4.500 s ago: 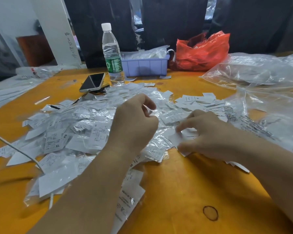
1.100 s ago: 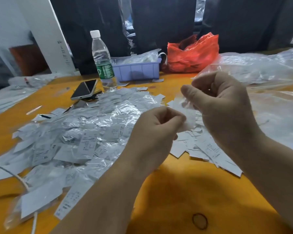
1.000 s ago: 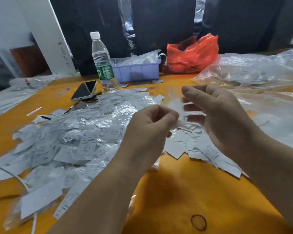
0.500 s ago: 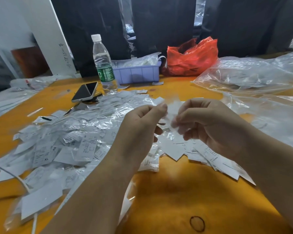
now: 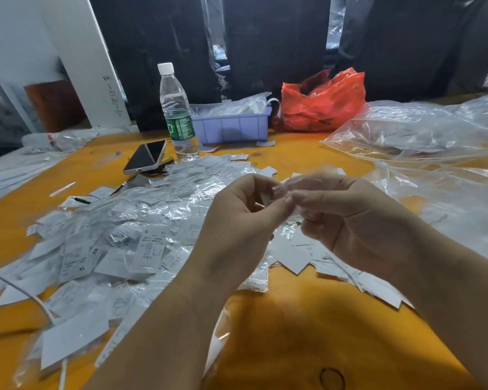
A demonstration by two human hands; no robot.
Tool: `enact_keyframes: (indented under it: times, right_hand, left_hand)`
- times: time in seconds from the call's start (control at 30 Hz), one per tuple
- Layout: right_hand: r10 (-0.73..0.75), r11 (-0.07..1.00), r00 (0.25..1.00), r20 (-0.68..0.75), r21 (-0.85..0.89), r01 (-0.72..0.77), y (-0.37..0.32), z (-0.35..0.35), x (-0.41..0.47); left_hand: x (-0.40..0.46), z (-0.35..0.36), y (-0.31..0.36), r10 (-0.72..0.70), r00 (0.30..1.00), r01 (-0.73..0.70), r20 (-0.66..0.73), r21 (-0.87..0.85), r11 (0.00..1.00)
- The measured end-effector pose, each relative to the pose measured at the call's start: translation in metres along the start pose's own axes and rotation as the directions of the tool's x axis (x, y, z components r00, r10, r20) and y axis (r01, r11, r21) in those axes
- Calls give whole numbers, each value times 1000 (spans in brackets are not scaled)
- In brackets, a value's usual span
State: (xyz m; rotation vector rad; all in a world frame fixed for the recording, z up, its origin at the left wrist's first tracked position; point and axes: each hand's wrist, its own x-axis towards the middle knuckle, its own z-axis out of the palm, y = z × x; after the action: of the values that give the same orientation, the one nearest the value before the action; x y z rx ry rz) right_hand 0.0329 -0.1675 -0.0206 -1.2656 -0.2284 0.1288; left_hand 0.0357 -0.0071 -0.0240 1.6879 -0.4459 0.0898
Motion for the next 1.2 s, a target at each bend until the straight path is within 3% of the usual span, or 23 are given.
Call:
enact_keyframes:
  times: [0.27, 0.9, 1.07, 1.2]
  right_hand:
    - [13, 999, 975, -221, 37, -5, -3, -5, 4]
    - [-75, 997, 975, -210, 7, 78, -3, -6, 3]
    - [-86, 995, 973, -215, 31, 95, -2, -8, 4]
    - [-91, 993, 967, -239, 45, 104, 0, -8, 5]
  left_hand:
    - [3, -2, 2, -66, 997, 61, -43, -108, 992]
    - [1, 2, 5, -115, 993, 115, -37, 3, 993]
    - [5, -4, 3, -189, 975, 171, -118, -151, 974]
    - [5, -6, 3, -246, 967, 217, -69, -286, 933]
